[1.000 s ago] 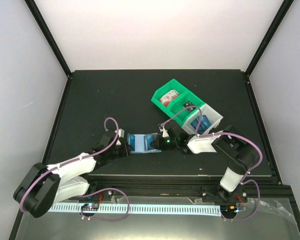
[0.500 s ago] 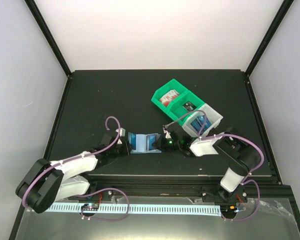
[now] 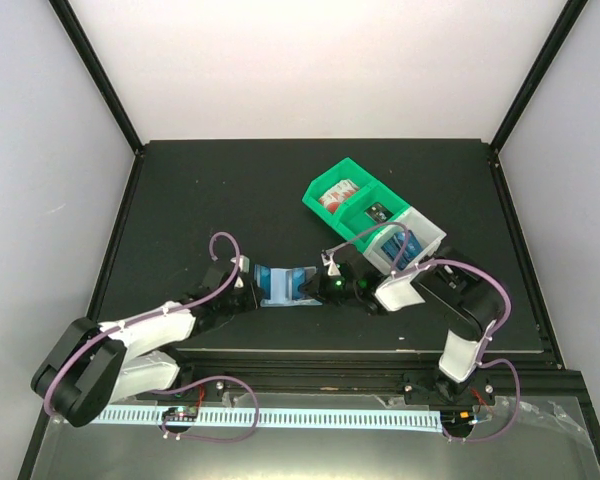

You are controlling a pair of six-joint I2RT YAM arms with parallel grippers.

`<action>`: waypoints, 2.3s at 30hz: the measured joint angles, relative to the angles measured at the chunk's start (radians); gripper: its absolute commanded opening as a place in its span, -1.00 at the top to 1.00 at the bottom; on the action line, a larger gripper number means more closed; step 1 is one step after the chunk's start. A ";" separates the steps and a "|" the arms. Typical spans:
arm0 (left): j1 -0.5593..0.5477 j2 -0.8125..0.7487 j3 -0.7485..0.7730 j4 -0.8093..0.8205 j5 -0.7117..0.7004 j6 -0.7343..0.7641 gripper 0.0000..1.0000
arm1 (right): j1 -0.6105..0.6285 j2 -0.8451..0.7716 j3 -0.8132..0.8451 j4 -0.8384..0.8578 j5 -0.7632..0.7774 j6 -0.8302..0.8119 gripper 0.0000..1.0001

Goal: Put the credit cards into the card holder
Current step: Insert the credit card into the card holder.

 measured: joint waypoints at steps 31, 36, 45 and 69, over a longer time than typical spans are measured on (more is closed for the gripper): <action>0.000 -0.039 0.043 -0.117 0.043 0.014 0.97 | 0.096 -0.140 0.115 -0.343 0.207 -0.119 0.22; 0.000 -0.097 0.050 -0.197 0.038 0.021 0.97 | 0.123 -0.118 0.217 -0.515 0.305 -0.185 0.32; 0.000 -0.122 0.055 -0.259 -0.018 0.025 0.97 | 0.170 -0.018 0.333 -0.611 0.352 -0.232 0.27; 0.001 -0.189 0.054 -0.269 -0.002 0.039 0.97 | 0.214 0.036 0.435 -0.746 0.465 -0.294 0.66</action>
